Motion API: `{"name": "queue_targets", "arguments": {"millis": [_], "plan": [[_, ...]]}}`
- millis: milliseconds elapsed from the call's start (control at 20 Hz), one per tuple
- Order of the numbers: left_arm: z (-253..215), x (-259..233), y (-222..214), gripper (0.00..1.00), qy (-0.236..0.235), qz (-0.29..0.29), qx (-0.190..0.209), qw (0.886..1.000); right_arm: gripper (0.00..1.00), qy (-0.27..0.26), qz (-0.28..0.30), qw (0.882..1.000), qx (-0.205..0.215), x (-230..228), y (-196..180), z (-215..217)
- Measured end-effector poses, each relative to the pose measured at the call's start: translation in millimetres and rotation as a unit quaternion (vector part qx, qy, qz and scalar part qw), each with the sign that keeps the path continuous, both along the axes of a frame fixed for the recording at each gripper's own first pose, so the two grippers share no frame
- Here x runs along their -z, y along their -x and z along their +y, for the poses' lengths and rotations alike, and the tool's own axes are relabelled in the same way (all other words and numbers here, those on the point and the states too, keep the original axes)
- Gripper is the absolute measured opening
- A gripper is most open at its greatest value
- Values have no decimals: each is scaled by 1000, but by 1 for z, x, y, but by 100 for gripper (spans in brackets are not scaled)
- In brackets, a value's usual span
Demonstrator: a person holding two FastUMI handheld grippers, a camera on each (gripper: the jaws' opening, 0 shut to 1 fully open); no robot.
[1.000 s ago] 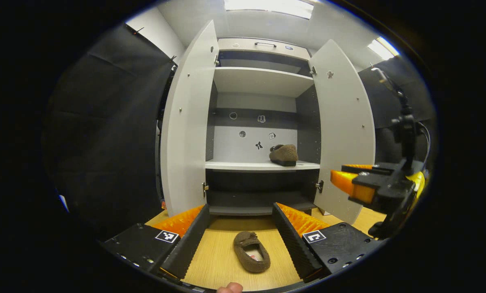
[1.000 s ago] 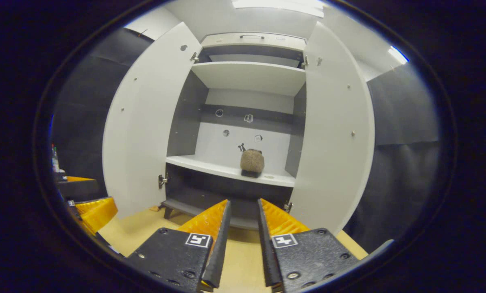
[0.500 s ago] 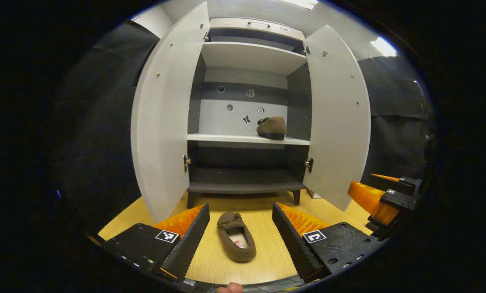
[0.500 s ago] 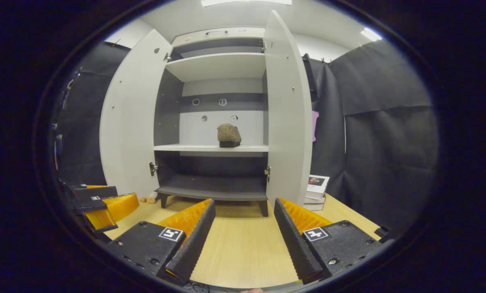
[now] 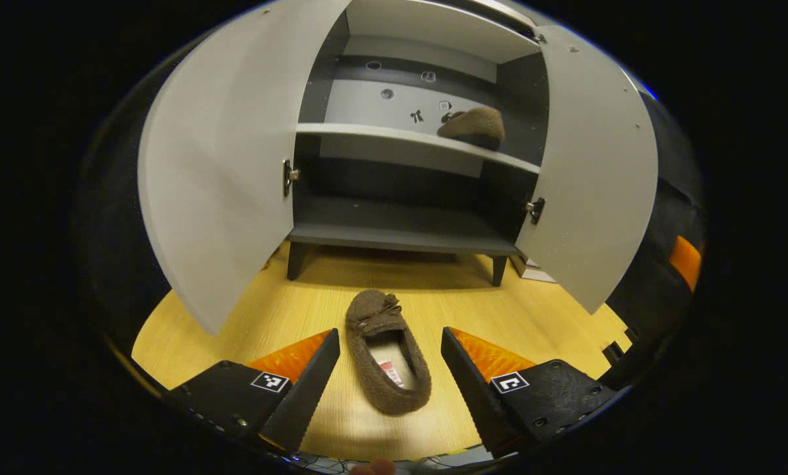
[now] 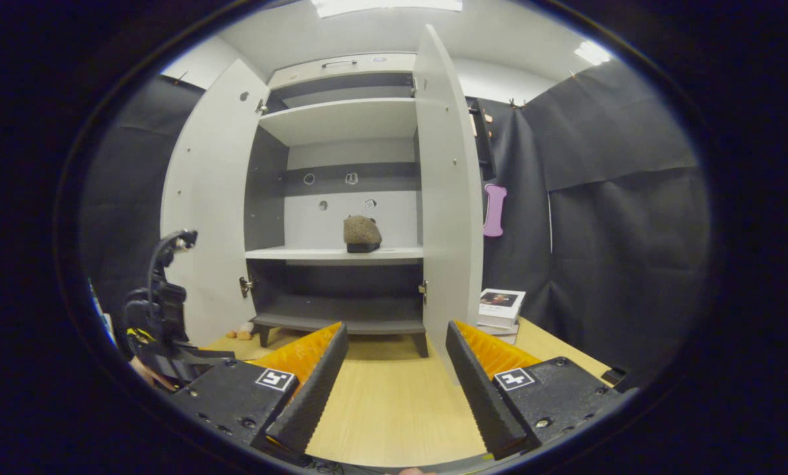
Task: Grab one shoe with the right hand and put it into the shoe cabinet, grab the other shoe with the left hand and put it into the shoe cabinet; then close the right door with the right hand and the left door with the left hand.
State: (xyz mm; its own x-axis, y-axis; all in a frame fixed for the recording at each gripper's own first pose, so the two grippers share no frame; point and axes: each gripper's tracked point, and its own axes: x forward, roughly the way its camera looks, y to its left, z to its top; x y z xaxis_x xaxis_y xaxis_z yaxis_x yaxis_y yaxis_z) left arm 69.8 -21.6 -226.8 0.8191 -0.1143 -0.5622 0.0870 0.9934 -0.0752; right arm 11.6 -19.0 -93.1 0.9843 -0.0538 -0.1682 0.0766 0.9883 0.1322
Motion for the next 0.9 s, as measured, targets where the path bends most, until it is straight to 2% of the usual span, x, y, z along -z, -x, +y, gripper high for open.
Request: {"name": "queue_targets", "arguments": {"millis": [350,500,700,750,800,850,900], "plan": [[32,82,-26,96,-9,77,-44,996,95,29,20,999,27,7,8,-23],[43,95,-40,95,-17,71,-64,995,95,41,26,998,38,10,7,-32],[39,103,-53,94,-11,58,-62,996,95,40,44,998,32,17,2,-31],[37,102,-55,91,-8,52,-62,997,95,38,49,998,31,19,1,-31],[35,101,-56,81,-9,47,-62,997,95,37,53,997,30,21,-1,-29],[32,103,-57,76,-6,46,-57,997,95,38,54,997,28,21,-1,-29],[30,103,-55,66,-6,47,-63,997,95,40,55,997,26,22,-1,-28]]}}
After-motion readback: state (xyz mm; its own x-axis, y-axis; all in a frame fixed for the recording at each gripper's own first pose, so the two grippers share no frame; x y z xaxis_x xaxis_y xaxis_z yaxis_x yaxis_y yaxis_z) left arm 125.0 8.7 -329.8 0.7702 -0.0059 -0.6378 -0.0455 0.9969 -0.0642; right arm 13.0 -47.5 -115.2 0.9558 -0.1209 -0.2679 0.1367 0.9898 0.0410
